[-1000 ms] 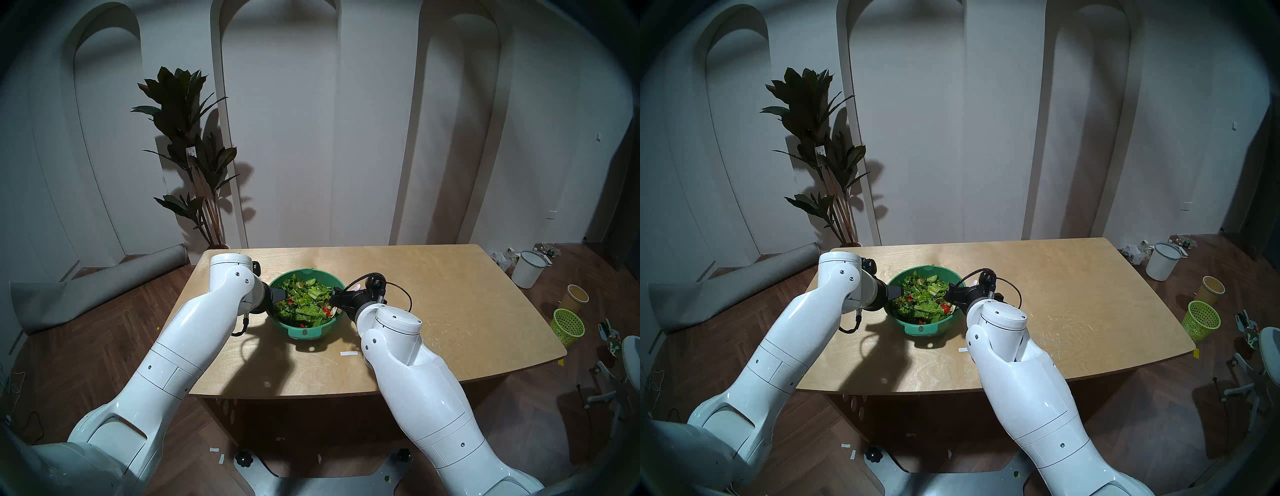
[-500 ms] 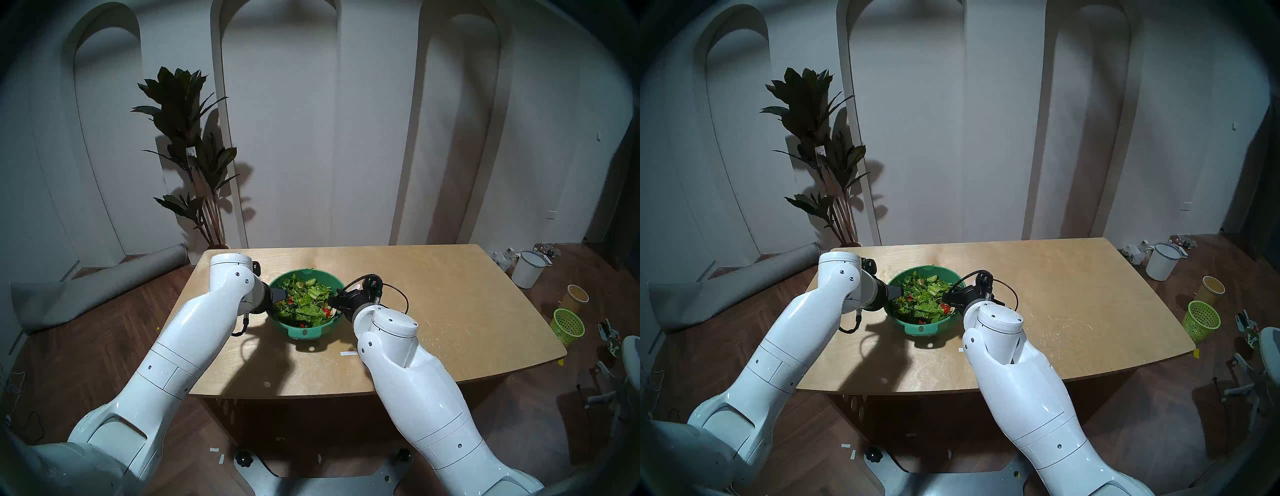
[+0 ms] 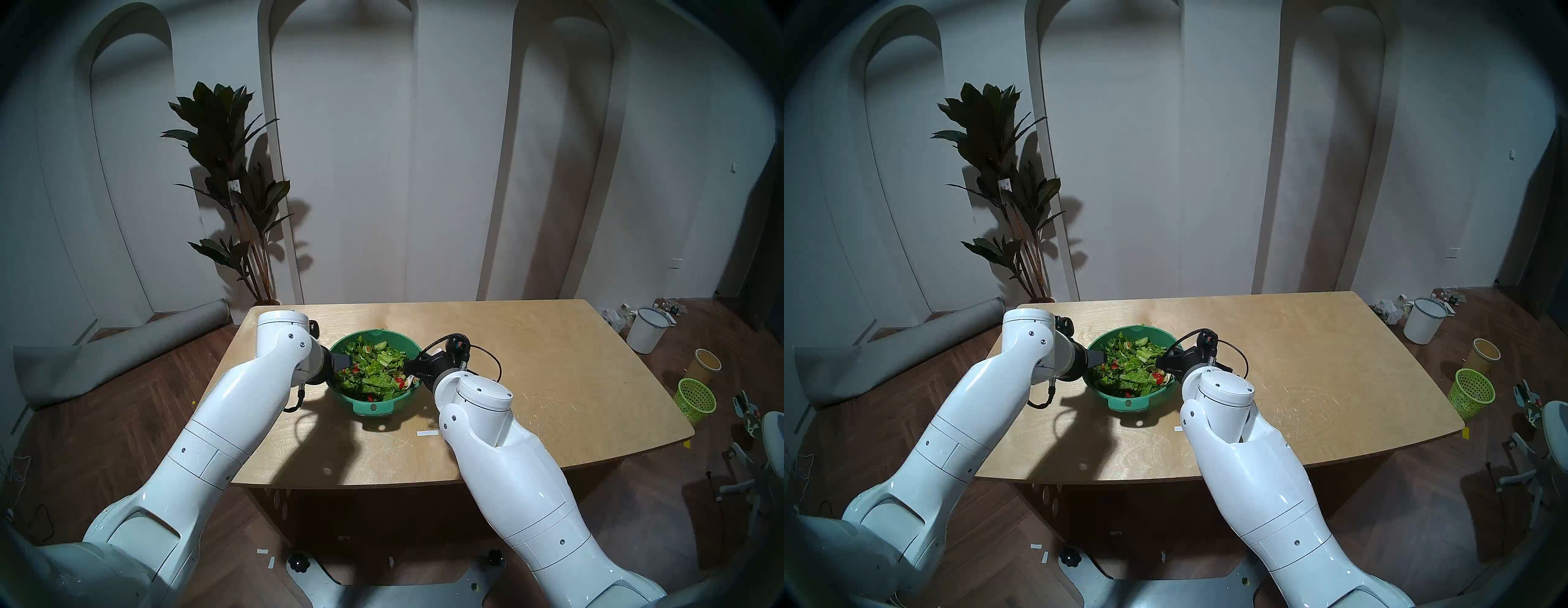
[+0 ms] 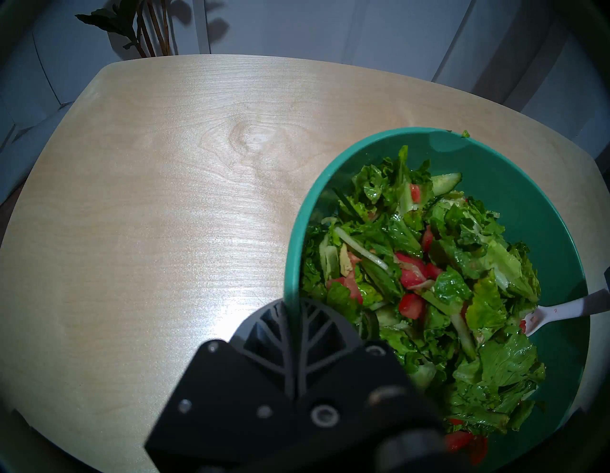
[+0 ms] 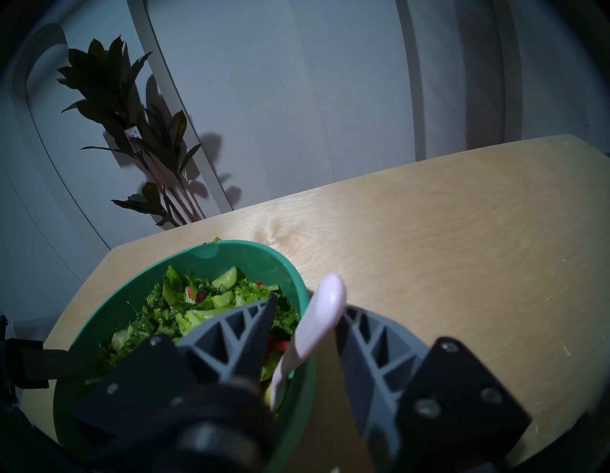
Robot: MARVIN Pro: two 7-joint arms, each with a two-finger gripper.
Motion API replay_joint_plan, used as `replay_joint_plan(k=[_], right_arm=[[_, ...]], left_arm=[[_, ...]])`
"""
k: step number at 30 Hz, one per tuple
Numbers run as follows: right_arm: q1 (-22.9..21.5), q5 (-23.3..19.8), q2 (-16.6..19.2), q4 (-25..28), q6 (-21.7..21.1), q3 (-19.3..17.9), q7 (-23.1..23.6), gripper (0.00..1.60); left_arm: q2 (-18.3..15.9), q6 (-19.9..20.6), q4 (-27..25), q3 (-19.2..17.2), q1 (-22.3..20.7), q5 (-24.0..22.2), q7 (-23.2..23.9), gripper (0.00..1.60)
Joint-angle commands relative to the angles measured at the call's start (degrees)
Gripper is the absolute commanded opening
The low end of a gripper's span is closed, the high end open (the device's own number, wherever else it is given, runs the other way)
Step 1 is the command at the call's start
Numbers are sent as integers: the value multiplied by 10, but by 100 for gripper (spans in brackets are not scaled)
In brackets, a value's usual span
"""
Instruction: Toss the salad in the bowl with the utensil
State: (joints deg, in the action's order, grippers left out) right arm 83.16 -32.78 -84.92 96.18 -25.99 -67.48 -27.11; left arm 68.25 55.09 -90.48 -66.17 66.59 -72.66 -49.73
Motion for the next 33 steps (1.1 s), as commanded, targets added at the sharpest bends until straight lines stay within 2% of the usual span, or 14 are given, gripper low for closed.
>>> replay_joint_plan(k=[1, 4, 6, 7, 11, 17, 26, 33], right_arm=[[-14, 1, -8, 3, 6, 0, 1, 74], [-15, 2, -9, 1, 6, 0, 1, 62], [-15, 4, -8, 1, 7, 1, 3, 14], [-16, 4, -7, 3, 7, 0, 4, 0], [-19, 0, -2, 10, 1, -7, 8, 0], [-21, 0, 26, 24, 11, -20, 42, 0], [-33, -6, 61, 2, 65, -34, 135, 0], [-68, -23, 72, -32, 93, -36, 208, 0]], left_arm=[[0, -1, -7, -1, -10, -1, -62, 0], [-1, -1, -7, -1, -10, 3, -55, 0], [1, -1, -8, 0, -11, -7, -73, 0], [0, -1, -7, -1, -10, -1, -63, 0], [0, -1, -7, -1, -10, -1, -62, 0], [0, -1, -7, -1, -10, 1, -58, 0], [0, -1, -7, -1, -10, 0, -61, 0], [0, -1, -7, -1, -10, 1, -57, 0]])
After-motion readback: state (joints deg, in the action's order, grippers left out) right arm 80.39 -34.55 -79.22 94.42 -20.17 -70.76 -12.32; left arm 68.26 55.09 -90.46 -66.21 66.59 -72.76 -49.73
